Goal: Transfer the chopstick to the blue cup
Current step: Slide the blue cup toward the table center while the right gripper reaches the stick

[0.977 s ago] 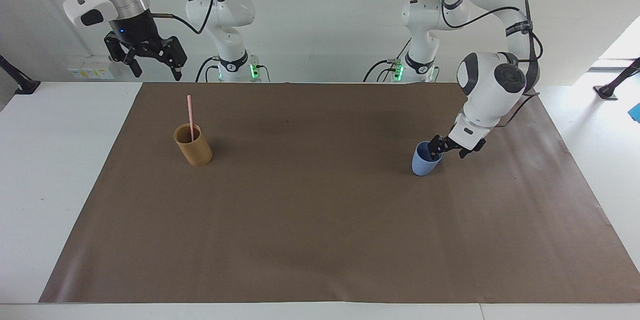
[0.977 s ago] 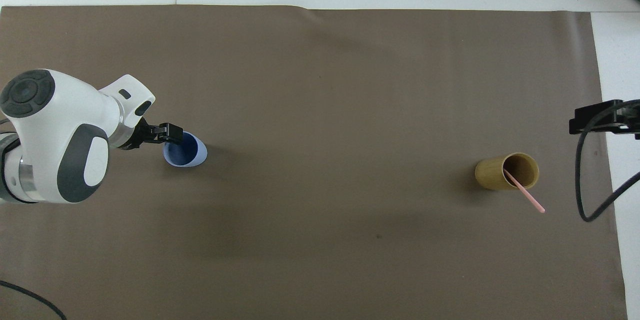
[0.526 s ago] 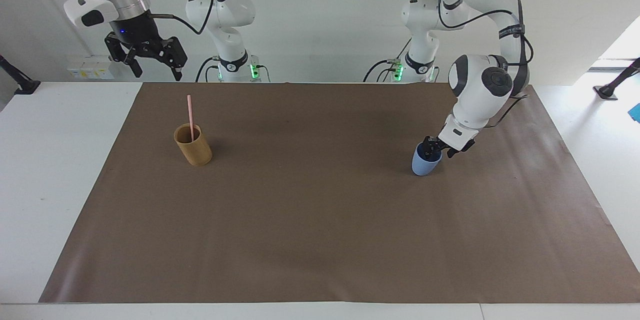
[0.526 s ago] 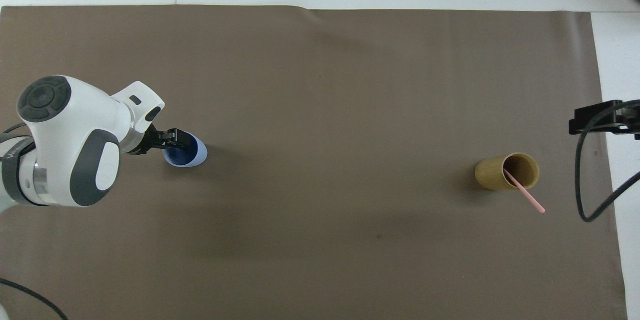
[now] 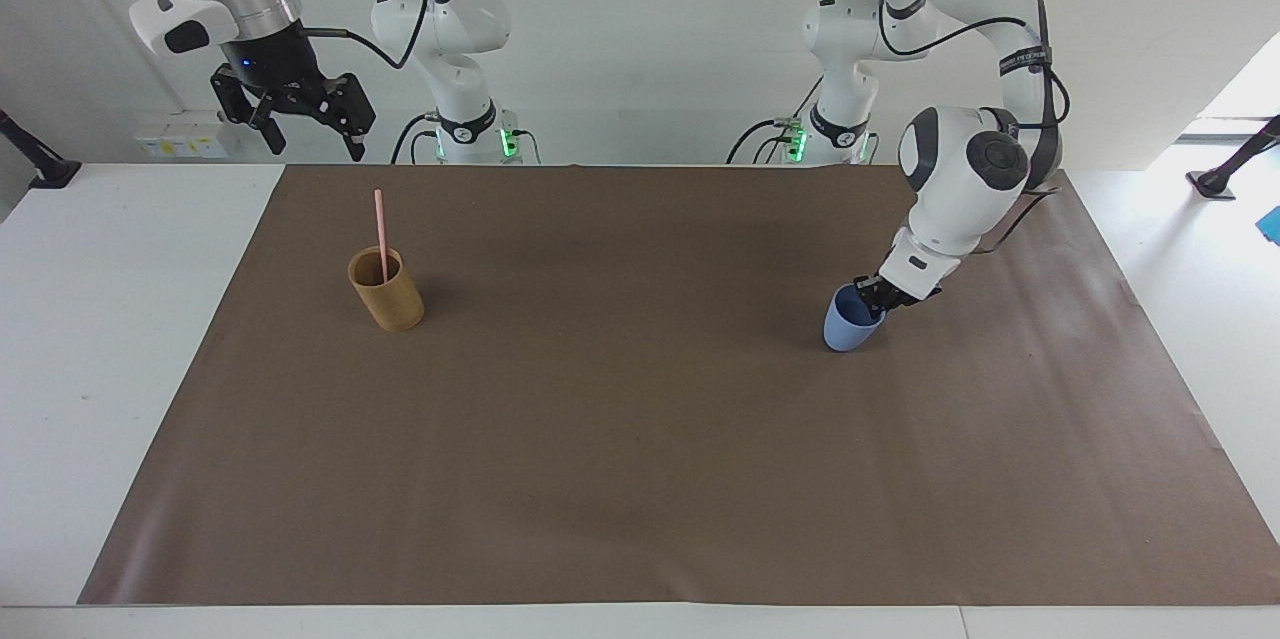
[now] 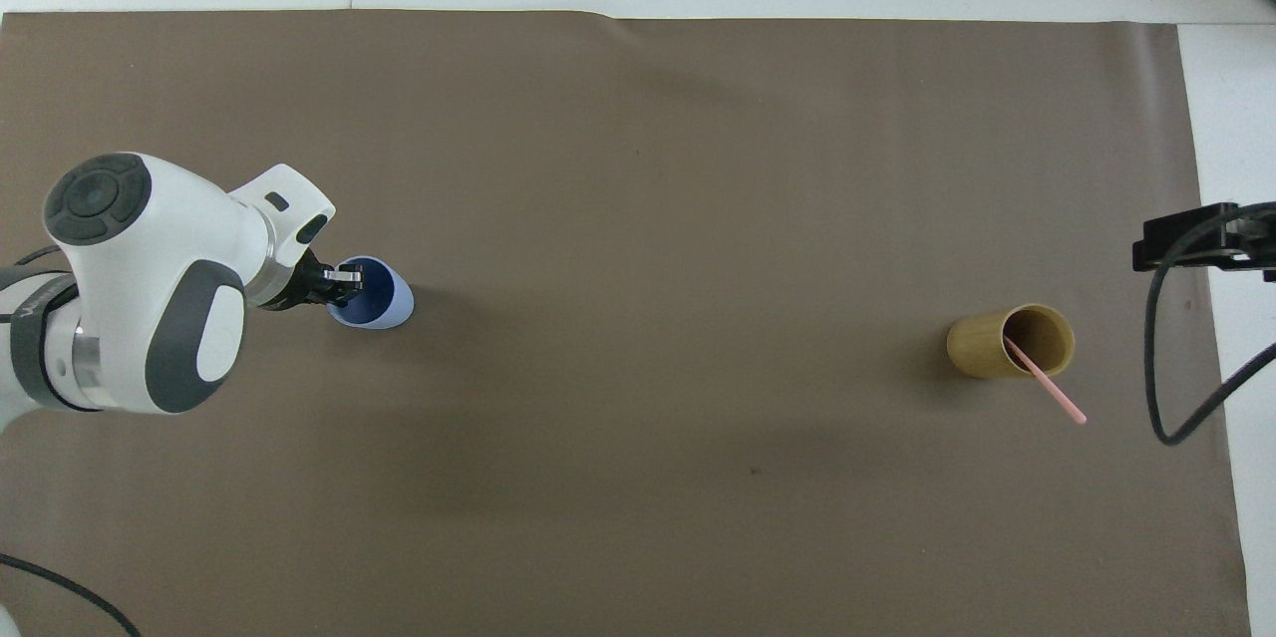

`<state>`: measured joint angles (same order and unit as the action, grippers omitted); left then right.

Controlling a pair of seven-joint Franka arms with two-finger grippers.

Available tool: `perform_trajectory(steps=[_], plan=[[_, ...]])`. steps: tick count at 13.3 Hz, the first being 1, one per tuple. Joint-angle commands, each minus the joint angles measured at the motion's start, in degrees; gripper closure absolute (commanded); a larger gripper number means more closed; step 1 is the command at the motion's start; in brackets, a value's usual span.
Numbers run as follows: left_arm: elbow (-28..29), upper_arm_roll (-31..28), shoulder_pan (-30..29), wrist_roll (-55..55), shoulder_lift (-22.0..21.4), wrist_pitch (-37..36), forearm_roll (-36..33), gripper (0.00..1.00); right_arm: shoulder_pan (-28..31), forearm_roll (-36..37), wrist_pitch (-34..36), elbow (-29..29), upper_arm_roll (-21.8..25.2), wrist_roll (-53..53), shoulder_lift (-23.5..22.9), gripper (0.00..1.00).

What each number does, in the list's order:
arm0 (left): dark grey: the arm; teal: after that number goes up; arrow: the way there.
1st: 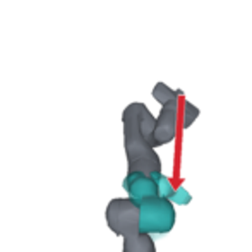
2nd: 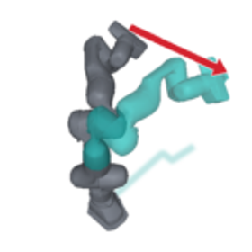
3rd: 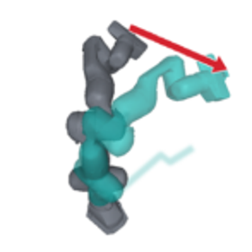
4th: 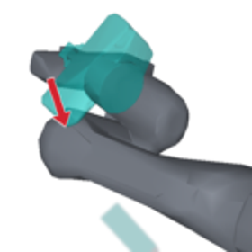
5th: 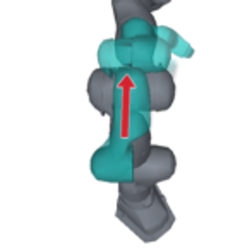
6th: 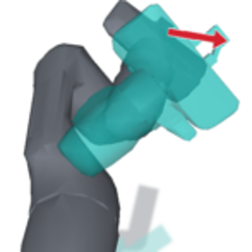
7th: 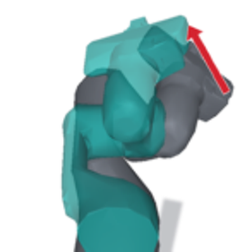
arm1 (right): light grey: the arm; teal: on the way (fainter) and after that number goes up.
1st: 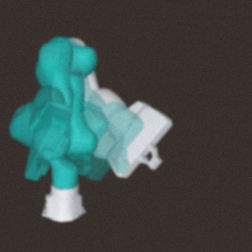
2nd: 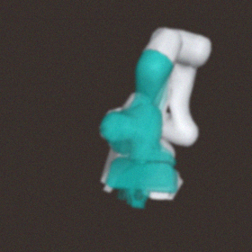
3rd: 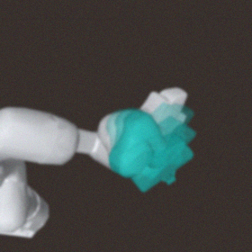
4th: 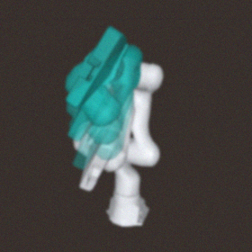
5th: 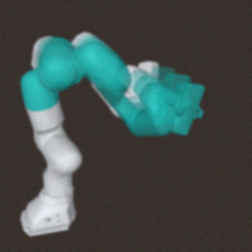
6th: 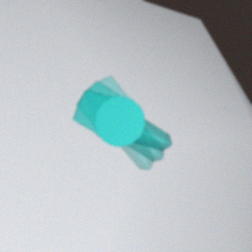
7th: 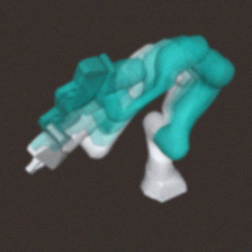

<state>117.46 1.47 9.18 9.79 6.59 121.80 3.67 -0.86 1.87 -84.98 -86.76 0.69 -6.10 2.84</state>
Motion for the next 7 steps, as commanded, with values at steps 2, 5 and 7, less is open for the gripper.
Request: perform_trajectory(steps=[2, 5, 7], plan=[[-7.40, -0.24, 4.59, 8.63, 1.13, -5.78, 0.46, 1.00, 0.86, -1.08, -0.63, -3.24, -0.16, 0.29, 2.35, 0.00], [-9.09, -0.06, 11.10, 16.38, 1.85, -3.60, 0.55, 1.00, 1.12, -1.17, -2.64, -6.66, 0.10, 2.31, 4.45, 0.00], [-9.35, -0.06, 15.93, 20.86, 1.85, -1.05, 2.91, 1.00, 1.90, -1.08, -3.88, -7.46, 0.19, 3.89, 4.81, 0.00]])
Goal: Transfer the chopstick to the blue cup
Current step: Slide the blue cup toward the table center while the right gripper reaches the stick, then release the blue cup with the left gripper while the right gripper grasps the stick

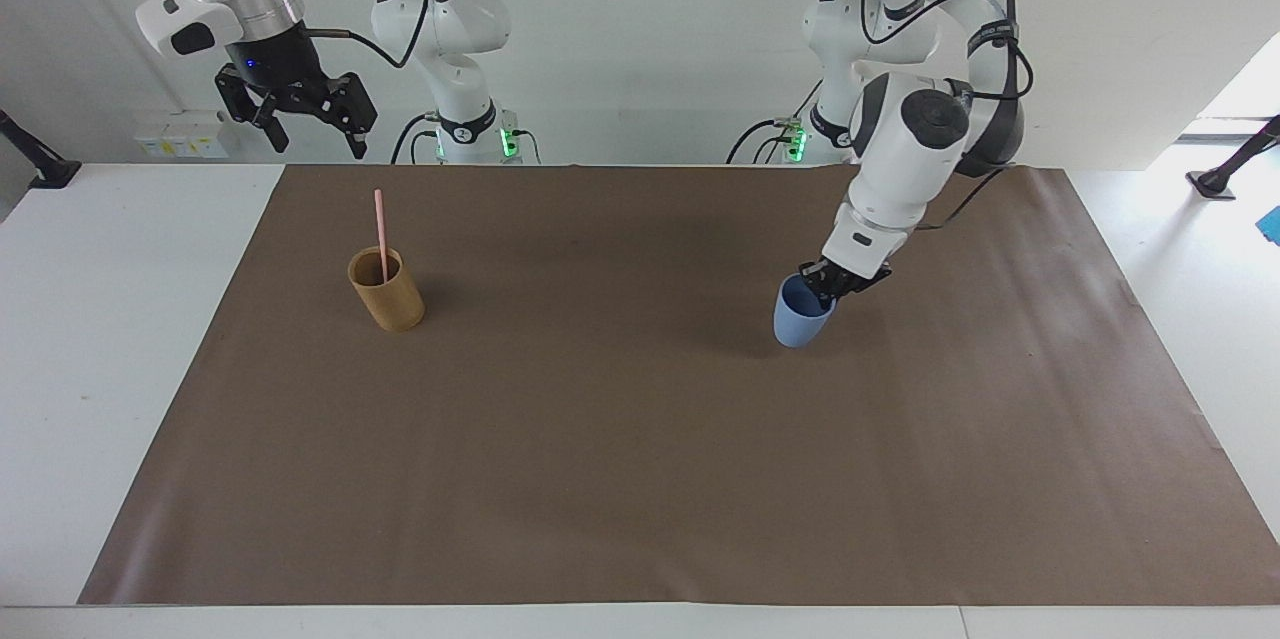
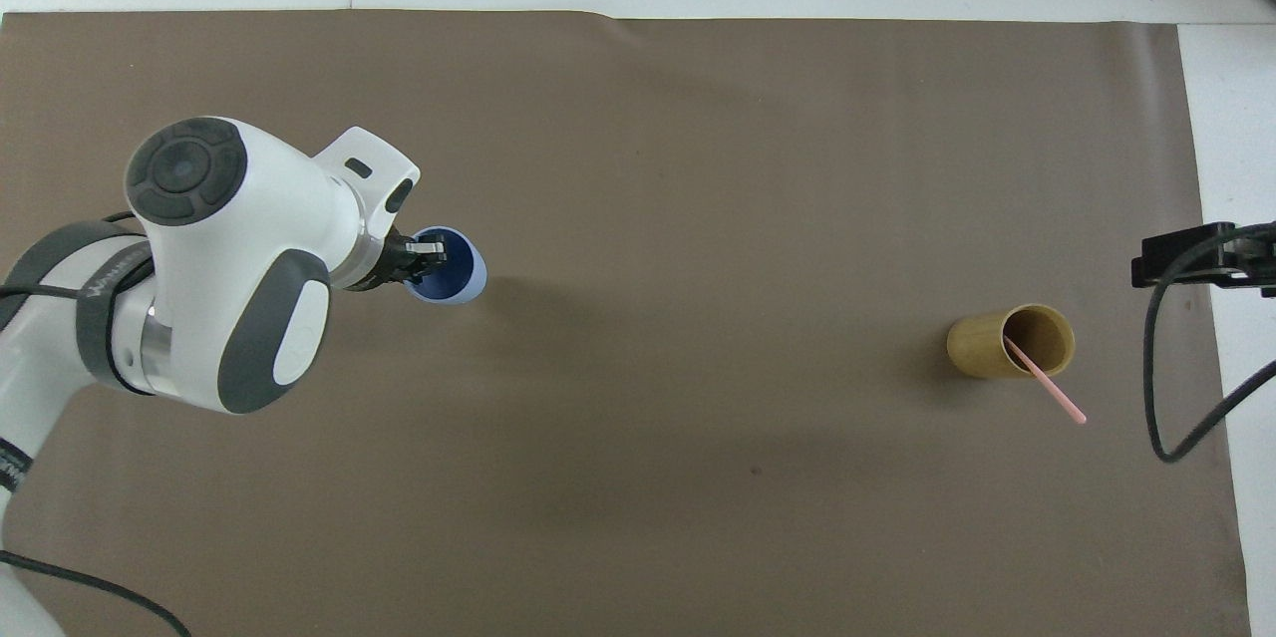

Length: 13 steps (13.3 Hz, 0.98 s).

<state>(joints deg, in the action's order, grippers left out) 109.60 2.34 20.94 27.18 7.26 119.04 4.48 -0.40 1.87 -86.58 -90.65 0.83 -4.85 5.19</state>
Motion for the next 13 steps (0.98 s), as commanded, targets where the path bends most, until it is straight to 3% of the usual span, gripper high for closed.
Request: perform_trajectory(steps=[1, 5, 8, 13], plan=[[-1.75, -0.94, 6.72, 6.37, 1.62, 3.12, 2.37, 1.00, 1.71, -1.08, -2.28, -4.26, 0.04, 3.44, 2.46, 0.00], [-2.37, -1.02, 14.64, 12.54, 4.25, 5.33, 1.76, 1.00, 2.59, -1.08, -5.26, -10.92, 0.04, 5.37, 4.21, 0.00], [-2.46, -1.02, 17.37, 13.60, 4.52, 5.33, 1.41, 1.00, 3.64, -1.08, -9.03, -19.44, 0.13, 5.81, 6.76, 0.00], [-2.19, -1.02, 20.19, 17.12, 7.41, 9.10, -2.72, 1.00, 5.14, -1.08, -16.51, -29.91, 0.13, 11.17, 6.68, 0.00]])
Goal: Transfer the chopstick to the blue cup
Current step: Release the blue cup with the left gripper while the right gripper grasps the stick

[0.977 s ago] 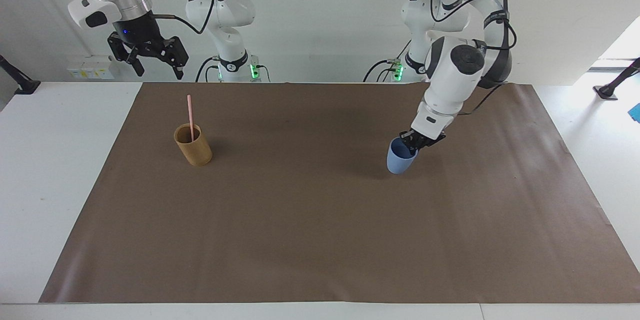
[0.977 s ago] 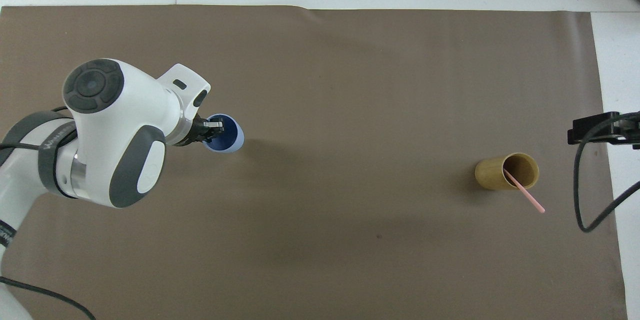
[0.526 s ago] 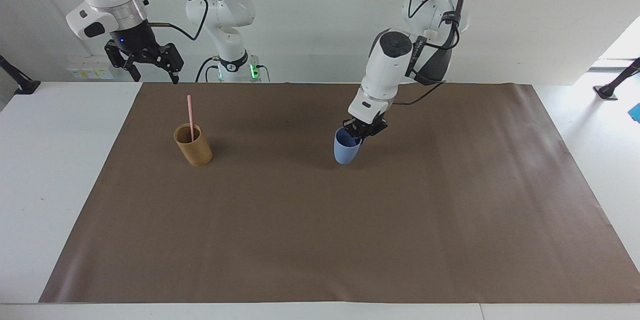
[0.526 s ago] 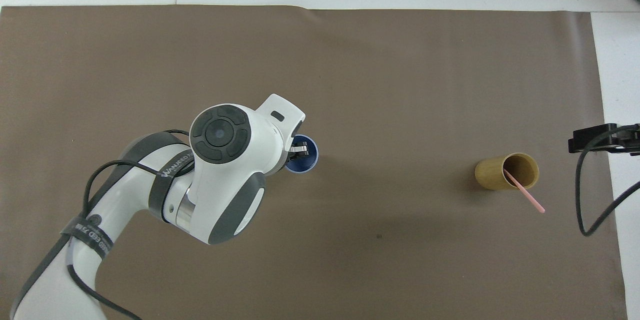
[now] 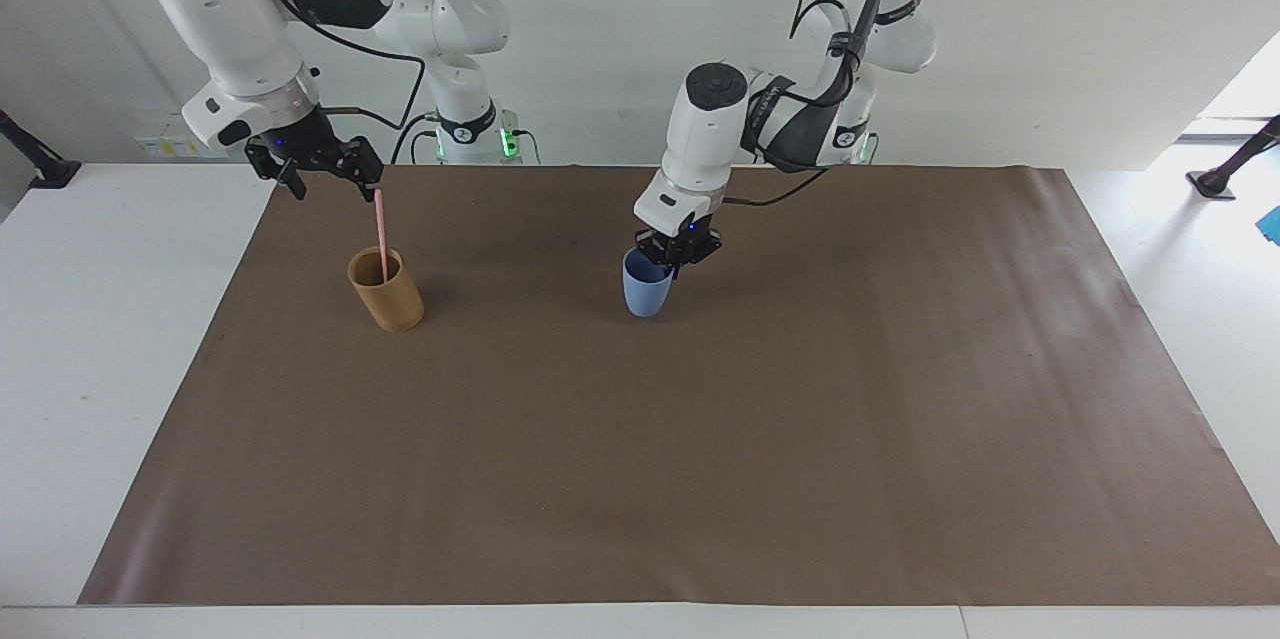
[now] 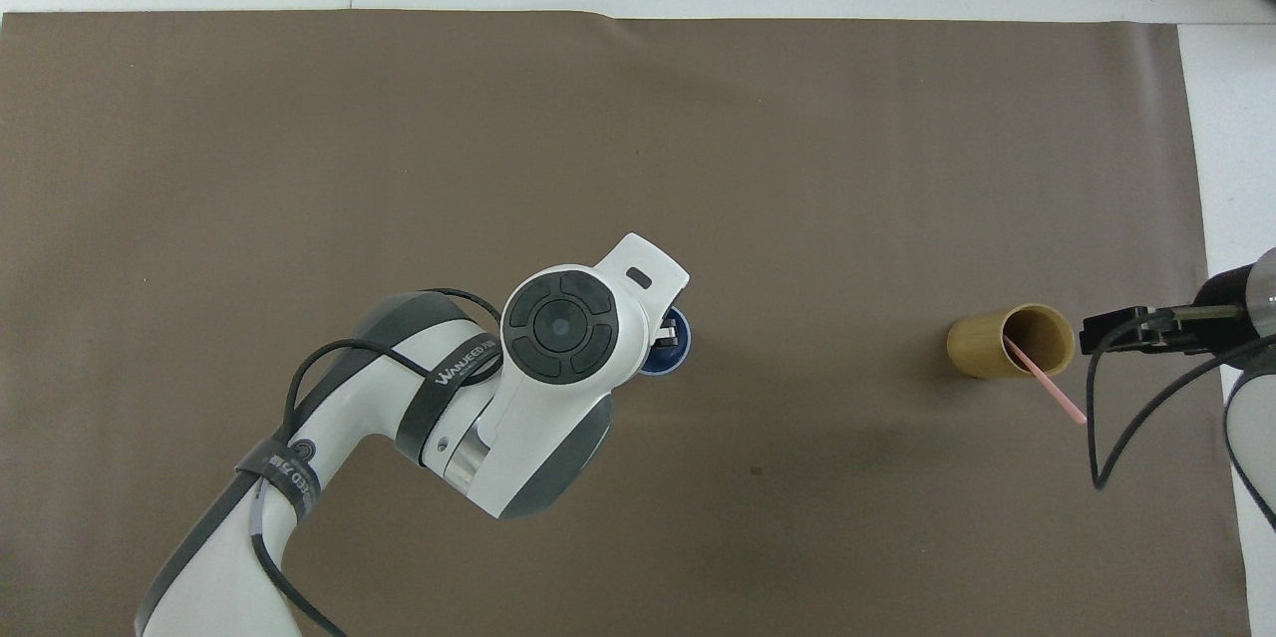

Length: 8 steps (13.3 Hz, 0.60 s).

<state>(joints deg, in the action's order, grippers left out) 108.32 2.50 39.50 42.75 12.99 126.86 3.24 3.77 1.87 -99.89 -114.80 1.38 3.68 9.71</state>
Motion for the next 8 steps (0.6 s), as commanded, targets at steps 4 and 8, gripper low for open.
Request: perform_trajectory(steps=[4, 8], plan=[[-0.48, -1.18, 2.34, 2.51, 2.74, 3.65, -3.15, 0.61, 0.71, -1.08, -3.30, -10.35, -0.42, 4.74, 3.03, 0.08], [-0.74, -1.44, 2.16, 2.42, 2.66, 2.52, -3.15, 0.00, 0.45, -0.99, -2.60, -12.64, -0.42, 5.72, 4.79, 0.40]])
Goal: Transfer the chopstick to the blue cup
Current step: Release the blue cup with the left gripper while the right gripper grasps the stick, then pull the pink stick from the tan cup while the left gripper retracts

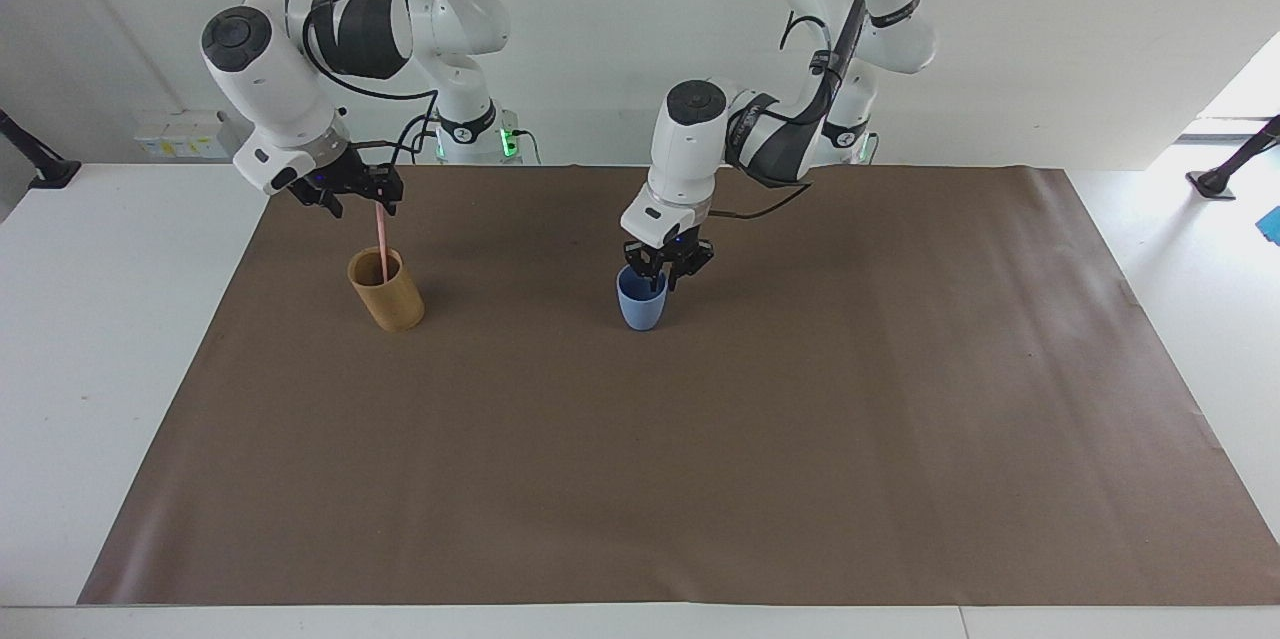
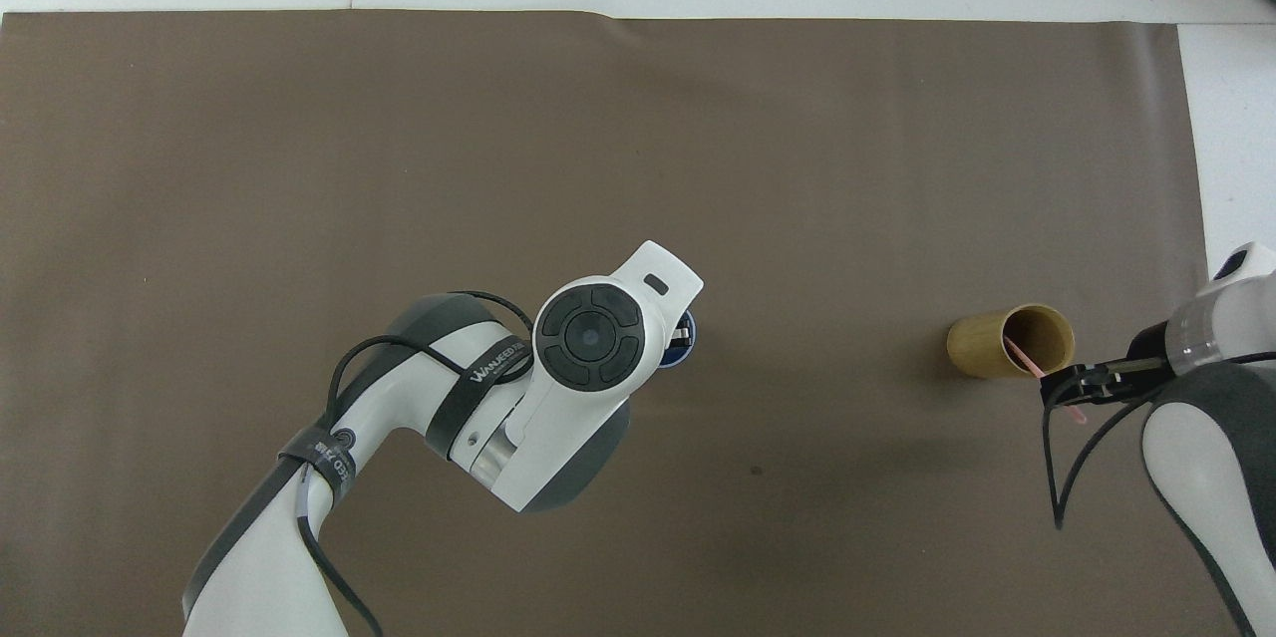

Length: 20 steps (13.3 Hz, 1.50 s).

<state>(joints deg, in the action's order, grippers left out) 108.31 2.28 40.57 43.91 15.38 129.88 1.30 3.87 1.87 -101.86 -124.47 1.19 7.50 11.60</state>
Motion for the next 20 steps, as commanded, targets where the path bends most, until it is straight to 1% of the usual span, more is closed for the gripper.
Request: perform_trajectory(steps=[1, 2, 4, 5, 7, 8, 9, 10, 12, 14, 16, 17, 18, 20], plan=[[-0.82, -1.57, 0.57, 0.83, -0.87, -2.60, -1.21, 0.00, 0.09, -0.99, -0.53, -2.97, -0.31, 1.81, 2.91, 0.61], [-1.08, -1.58, -1.01, 0.39, -3.06, -5.32, -1.73, 0.00, 0.00, -0.99, -0.36, -2.80, -0.39, 1.38, 2.91, 0.69], [-1.08, -1.66, -3.20, 0.21, -6.75, -7.44, -2.44, 0.00, -1.05, -0.99, -0.44, -2.53, -0.57, 1.11, 2.64, 0.73], [-1.08, -1.58, -5.83, -0.74, -8.42, -8.32, -2.44, 0.00, -1.05, -0.99, -0.18, -2.62, -0.57, 1.02, 2.82, 0.80], [-0.91, -1.58, -11.01, -6.87, -12.99, -12.09, -2.35, 0.00, -1.05, -1.08, 0.26, -2.62, -0.57, 1.72, 2.82, 0.82], [-0.91, -1.58, -14.17, -9.69, -14.49, -14.29, -2.35, 0.00, -0.97, -1.08, 0.35, -2.54, -0.57, 1.73, 2.82, 0.86], [-0.73, -1.58, -16.99, -12.94, -15.72, -15.53, -2.18, 0.00, -0.97, -1.08, 0.26, -2.53, -0.57, 1.81, 2.73, 0.95], [-0.56, -1.58, -20.32, -16.63, -16.34, -16.32, -1.65, 0.00, -0.97, -1.08, 0.35, -2.10, -0.57, 1.73, 2.47, 1.00], [-0.55, -1.66, -24.82, -22.87, -16.61, -18.25, -0.77, 0.00, -1.05, -0.99, 1.39, 0.88, -0.83, 1.46, 2.29, 1.00], [-0.55, -1.66, -29.21, -29.02, -16.61, -19.05, 0.37, 0.00, -1.05, -1.08, 7.08, 6.14, -0.92, 1.20, 2.20, 1.00], [-1.25, -1.66, -34.49, -37.45, -16.61, -21.50, 0.72, 0.00, -1.05, -1.08, 14.72, 12.81, -1.01, 1.20, 2.20, 1.00], [-2.22, -1.75, -36.34, -40.62, -17.05, -23.25, 1.59, 0.00, -1.05, -1.17, 17.72, 15.80, -1.01, 1.20, 2.03, 1.00], [-3.88, -1.84, -36.96, -42.92, -17.40, -26.23, 1.69, 0.00, -1.05, -1.34, 19.84, 17.92, -1.10, 0.68, 2.03, 1.00], [-8.53, -2.10, -38.54, -47.05, -17.32, -32.03, 1.60, 0.00, -1.14, -5.02, 24.06, 22.14, -1.27, -3.26, 2.03, 1.00]])
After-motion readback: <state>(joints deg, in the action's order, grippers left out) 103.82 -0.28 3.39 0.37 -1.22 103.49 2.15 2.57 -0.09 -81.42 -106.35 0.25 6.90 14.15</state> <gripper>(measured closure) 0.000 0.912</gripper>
